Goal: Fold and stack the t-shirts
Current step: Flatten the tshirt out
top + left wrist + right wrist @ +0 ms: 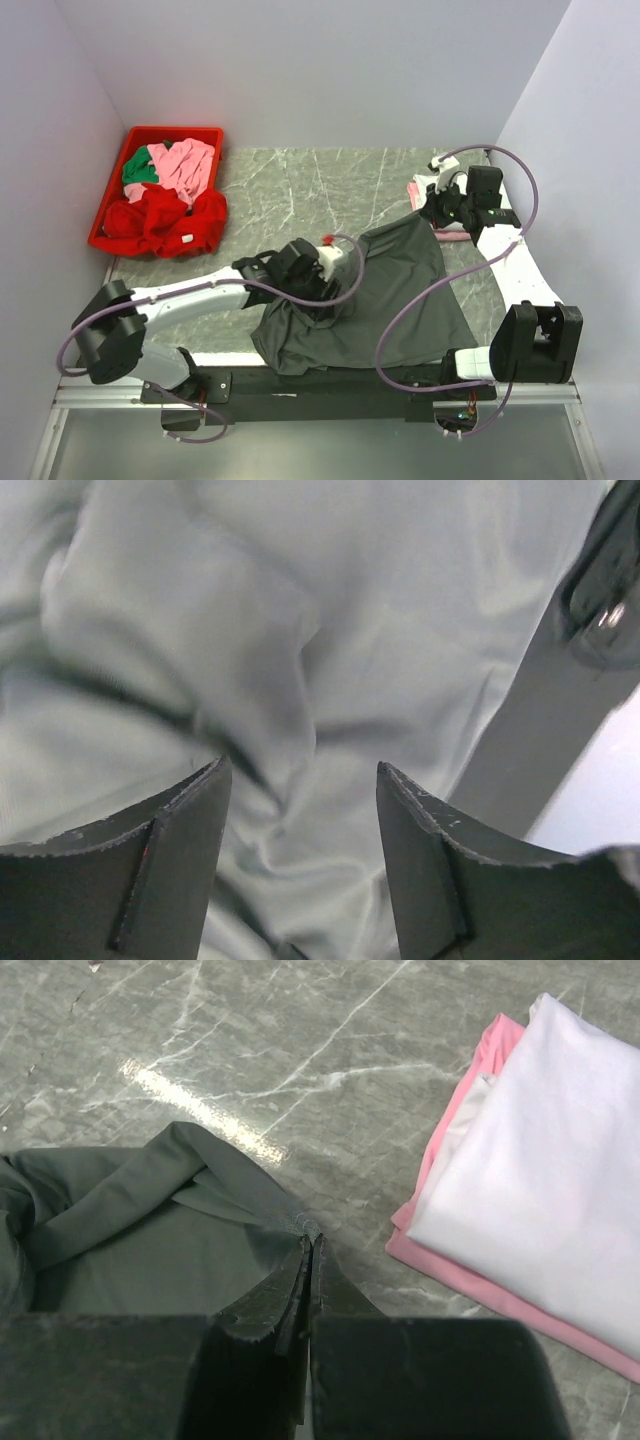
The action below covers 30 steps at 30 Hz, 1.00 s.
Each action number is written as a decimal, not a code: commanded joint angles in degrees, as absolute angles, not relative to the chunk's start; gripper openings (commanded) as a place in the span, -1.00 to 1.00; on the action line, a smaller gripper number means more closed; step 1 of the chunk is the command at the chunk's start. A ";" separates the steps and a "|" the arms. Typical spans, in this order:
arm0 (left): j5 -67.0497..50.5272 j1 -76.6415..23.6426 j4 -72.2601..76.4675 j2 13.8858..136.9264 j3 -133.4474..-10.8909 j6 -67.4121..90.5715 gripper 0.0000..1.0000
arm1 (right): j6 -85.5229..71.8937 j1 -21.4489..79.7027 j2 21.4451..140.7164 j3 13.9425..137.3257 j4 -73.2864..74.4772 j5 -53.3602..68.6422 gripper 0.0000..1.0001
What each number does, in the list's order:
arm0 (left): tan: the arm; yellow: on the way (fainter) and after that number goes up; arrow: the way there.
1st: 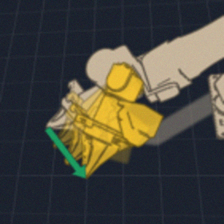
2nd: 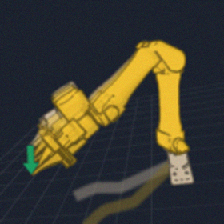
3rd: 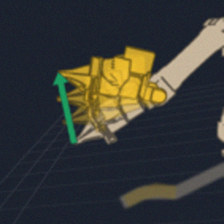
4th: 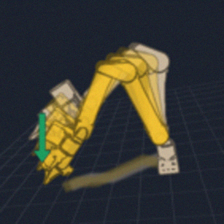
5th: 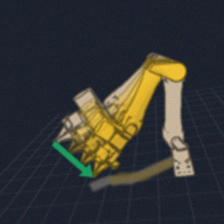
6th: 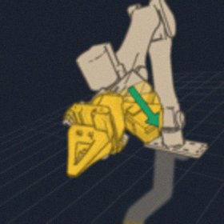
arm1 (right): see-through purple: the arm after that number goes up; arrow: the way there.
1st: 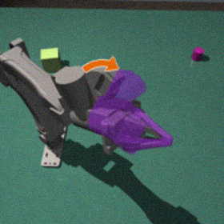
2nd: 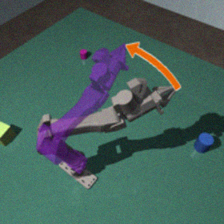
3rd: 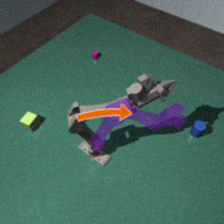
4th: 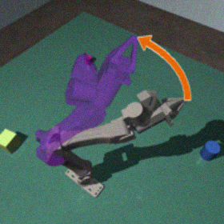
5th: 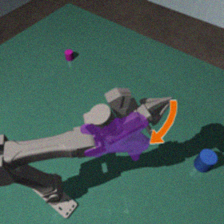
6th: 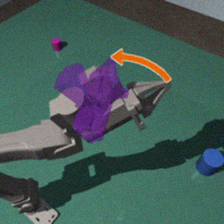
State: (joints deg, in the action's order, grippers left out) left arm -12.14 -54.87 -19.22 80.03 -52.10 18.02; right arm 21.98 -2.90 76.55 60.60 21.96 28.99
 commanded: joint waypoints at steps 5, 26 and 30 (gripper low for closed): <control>-15.64 -57.39 -4.06 81.65 -52.48 -10.79 0.27 | 22.59 -5.01 75.15 60.56 21.97 31.73 -1.00; -9.15 -60.73 2.46 94.74 -55.63 -23.29 0.14 | 22.06 -5.27 76.03 60.47 22.41 35.95 -1.00; -7.56 -61.52 1.41 97.03 -57.30 -24.08 0.07 | 22.06 -5.27 76.03 60.56 22.50 36.04 -1.00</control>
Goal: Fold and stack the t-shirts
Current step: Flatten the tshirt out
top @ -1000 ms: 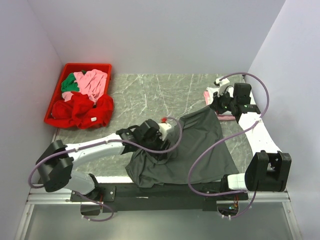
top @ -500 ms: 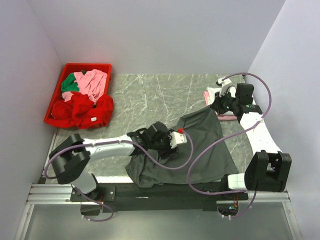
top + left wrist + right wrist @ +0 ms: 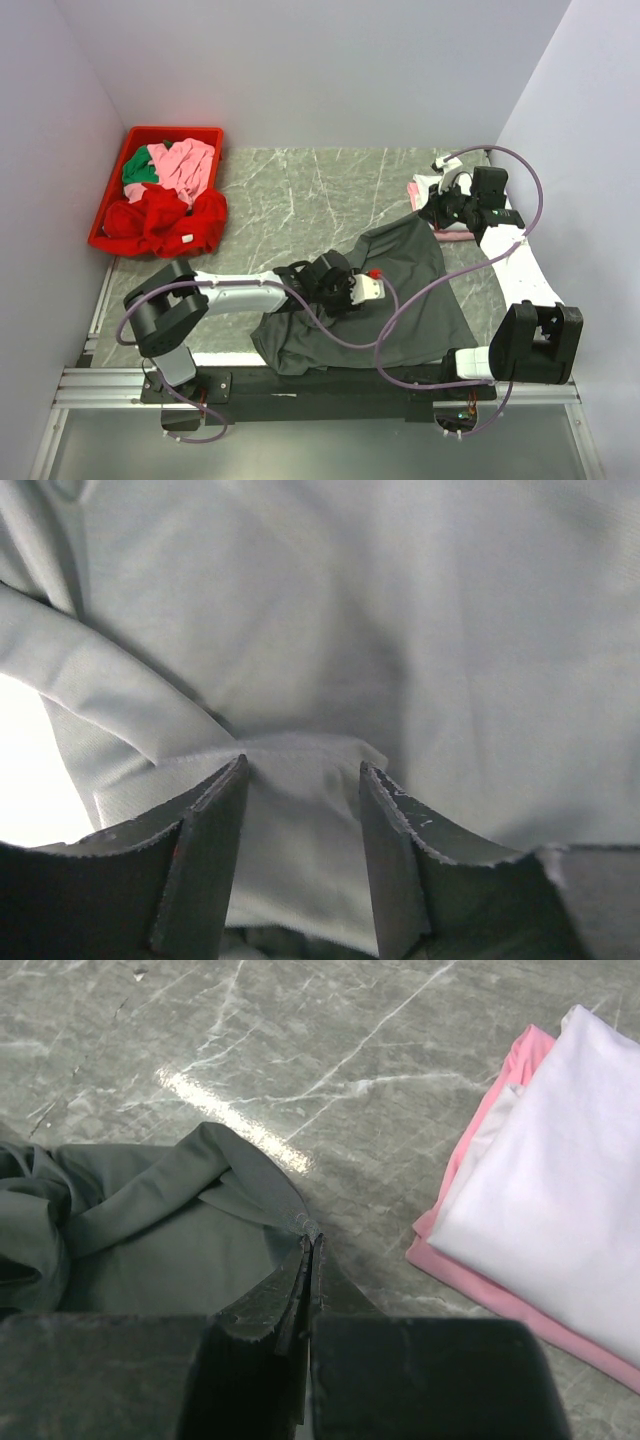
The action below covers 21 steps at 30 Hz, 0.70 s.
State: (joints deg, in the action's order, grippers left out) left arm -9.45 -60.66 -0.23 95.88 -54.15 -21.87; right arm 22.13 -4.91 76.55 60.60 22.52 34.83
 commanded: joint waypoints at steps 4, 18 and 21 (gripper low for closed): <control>-5.10 -62.31 0.18 99.40 -58.88 -24.43 -0.03 | 21.97 -5.36 76.20 60.73 22.59 36.04 -1.00; -2.46 -62.49 -5.62 99.49 -58.09 -26.63 -0.11 | 21.80 -5.36 76.20 61.00 22.85 36.30 -1.00; -1.32 -62.49 -6.68 100.54 -58.45 -26.98 -0.23 | 21.88 -5.36 76.03 61.08 22.94 36.30 -1.00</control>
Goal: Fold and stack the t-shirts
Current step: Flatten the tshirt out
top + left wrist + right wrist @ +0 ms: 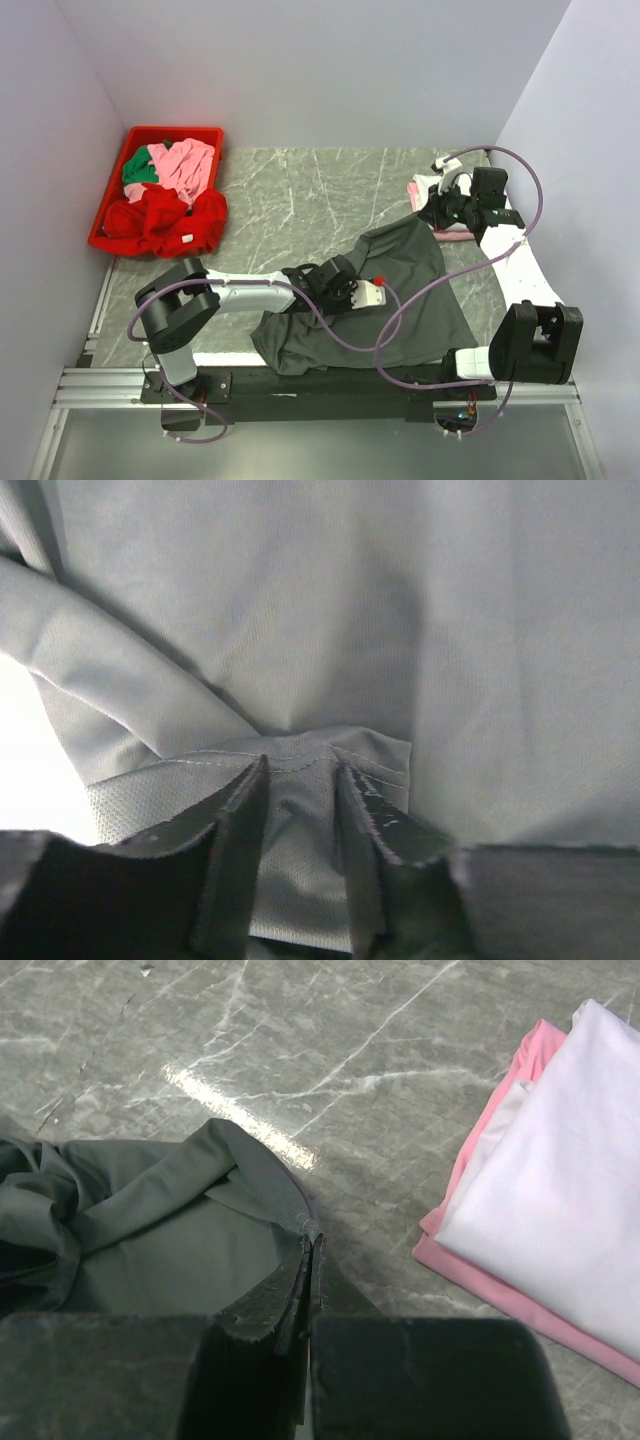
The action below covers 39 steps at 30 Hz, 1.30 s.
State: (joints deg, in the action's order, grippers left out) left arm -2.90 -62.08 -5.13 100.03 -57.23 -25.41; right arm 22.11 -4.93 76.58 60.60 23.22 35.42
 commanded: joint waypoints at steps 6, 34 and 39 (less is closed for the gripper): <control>-1.31 -62.49 -6.24 98.89 -57.40 -27.07 -0.91 | 21.71 -5.36 75.85 61.08 22.94 36.21 -1.00; -2.74 -33.93 5.19 48.70 -49.03 -7.74 -0.99 | 27.07 -5.36 72.34 85.24 38.83 35.07 -1.00; 2.81 -33.05 6.24 40.88 -57.28 -5.98 -0.99 | 28.39 -5.36 68.38 100.79 44.29 31.91 -1.00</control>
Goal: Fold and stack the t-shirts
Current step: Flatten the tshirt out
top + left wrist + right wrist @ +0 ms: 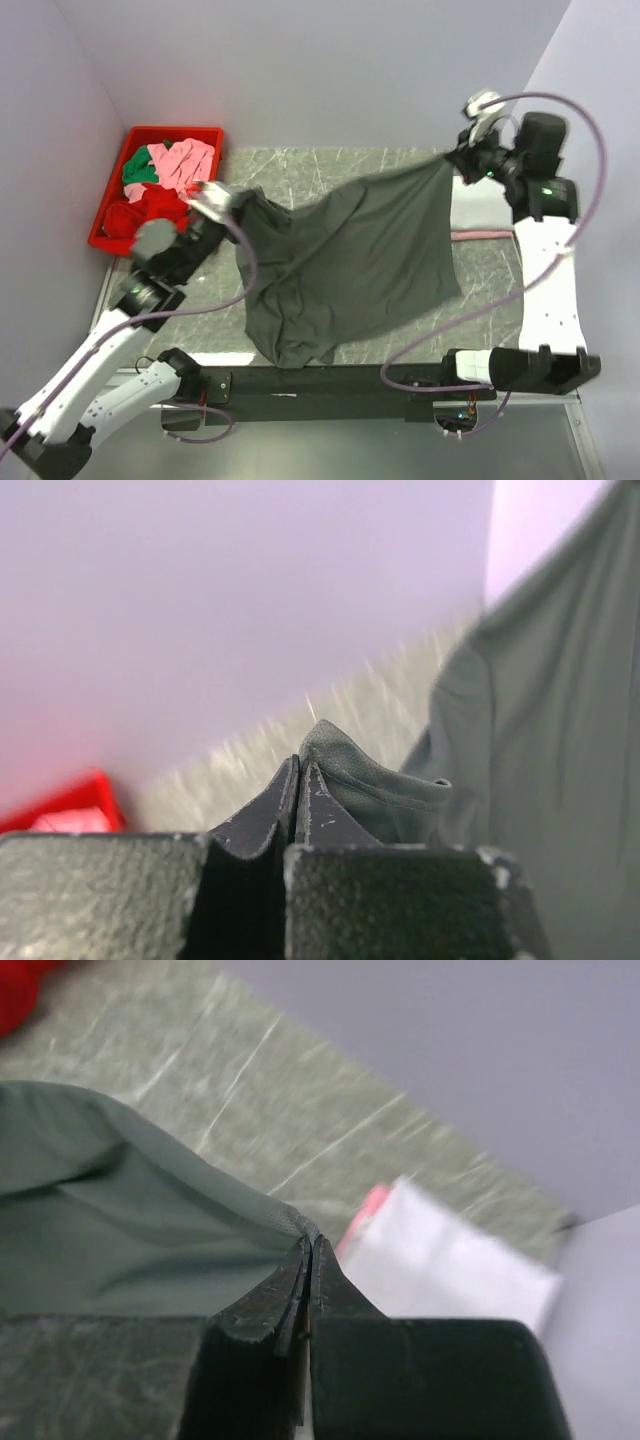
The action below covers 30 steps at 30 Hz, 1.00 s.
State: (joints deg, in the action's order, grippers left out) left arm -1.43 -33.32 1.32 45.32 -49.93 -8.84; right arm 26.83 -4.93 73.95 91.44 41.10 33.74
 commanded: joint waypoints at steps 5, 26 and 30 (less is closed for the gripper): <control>7.64 -33.05 10.63 35.96 -65.03 -4.92 -0.99 | 26.55 -5.36 65.57 116.68 45.53 27.87 -1.00; -13.96 -32.96 17.93 33.31 -80.59 -0.89 -0.99 | 20.83 -5.36 55.46 130.52 38.76 15.03 -1.00; -18.01 -32.96 17.23 34.36 -81.91 -0.44 -0.99 | 21.36 -5.36 54.14 125.78 37.71 15.03 -1.00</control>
State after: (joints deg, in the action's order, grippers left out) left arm -11.49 -33.28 15.73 32.99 -80.25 -2.26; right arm 21.89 -5.04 54.61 128.11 40.95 17.08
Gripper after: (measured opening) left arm 0.013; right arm 0.007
